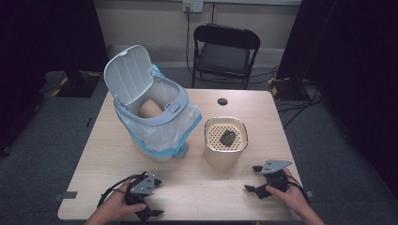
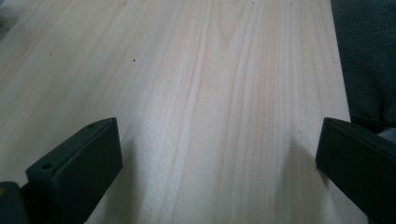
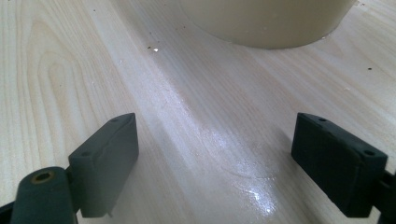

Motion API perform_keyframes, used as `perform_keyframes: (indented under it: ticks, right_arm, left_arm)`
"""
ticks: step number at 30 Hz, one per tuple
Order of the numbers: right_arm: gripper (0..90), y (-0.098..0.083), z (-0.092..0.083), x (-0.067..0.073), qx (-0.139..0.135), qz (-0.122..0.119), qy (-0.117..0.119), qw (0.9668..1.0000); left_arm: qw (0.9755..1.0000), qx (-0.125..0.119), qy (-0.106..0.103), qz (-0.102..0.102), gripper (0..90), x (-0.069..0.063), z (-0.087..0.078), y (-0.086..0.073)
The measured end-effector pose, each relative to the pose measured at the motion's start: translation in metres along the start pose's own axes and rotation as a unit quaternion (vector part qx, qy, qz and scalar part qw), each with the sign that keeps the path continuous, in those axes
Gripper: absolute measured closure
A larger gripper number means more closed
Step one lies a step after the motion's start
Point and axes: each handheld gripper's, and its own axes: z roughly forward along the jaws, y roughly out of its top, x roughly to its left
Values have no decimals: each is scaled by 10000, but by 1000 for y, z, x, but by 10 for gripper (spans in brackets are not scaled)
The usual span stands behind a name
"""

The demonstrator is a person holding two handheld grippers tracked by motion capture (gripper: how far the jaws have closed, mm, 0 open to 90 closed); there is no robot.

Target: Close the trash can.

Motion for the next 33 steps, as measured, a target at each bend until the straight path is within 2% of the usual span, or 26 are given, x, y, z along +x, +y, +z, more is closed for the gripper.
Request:
perform_keyframes:
  ticks: [7,9,12,14,20,23,24,28,33]
  right_arm:
    - [131,0,1,-1,28,6,19,10000]
    - [131,0,1,-1,27,5,20,10000]
    - [131,0,1,-1,27,7,20,10000]
    - [131,0,1,-1,27,7,20,10000]
    - [131,0,1,-1,26,6,20,10000]
    - [131,0,1,-1,28,9,18,10000]
    - [131,0,1,-1,27,9,16,10000]
    - [131,0,1,-1,29,14,11,10000]
    - [131,0,1,-1,27,10,13,10000]
  left_arm:
    - [9999,-4,67,-87,16,0,-3,-2]
    - [9997,-101,142,-175,57,0,-4,-3]
    - [9994,-119,152,-290,150,3,-10,-5]
    - [9990,12,167,-404,157,4,-14,-4]
    - [9979,82,206,-611,159,8,-25,-2]
    - [9962,-81,221,-839,161,12,-37,2]
    - [9949,-173,250,-960,161,13,-41,3]
    - [9932,-150,403,-1078,161,18,-62,6]
    - [9885,-256,543,-1391,161,23,-88,8]
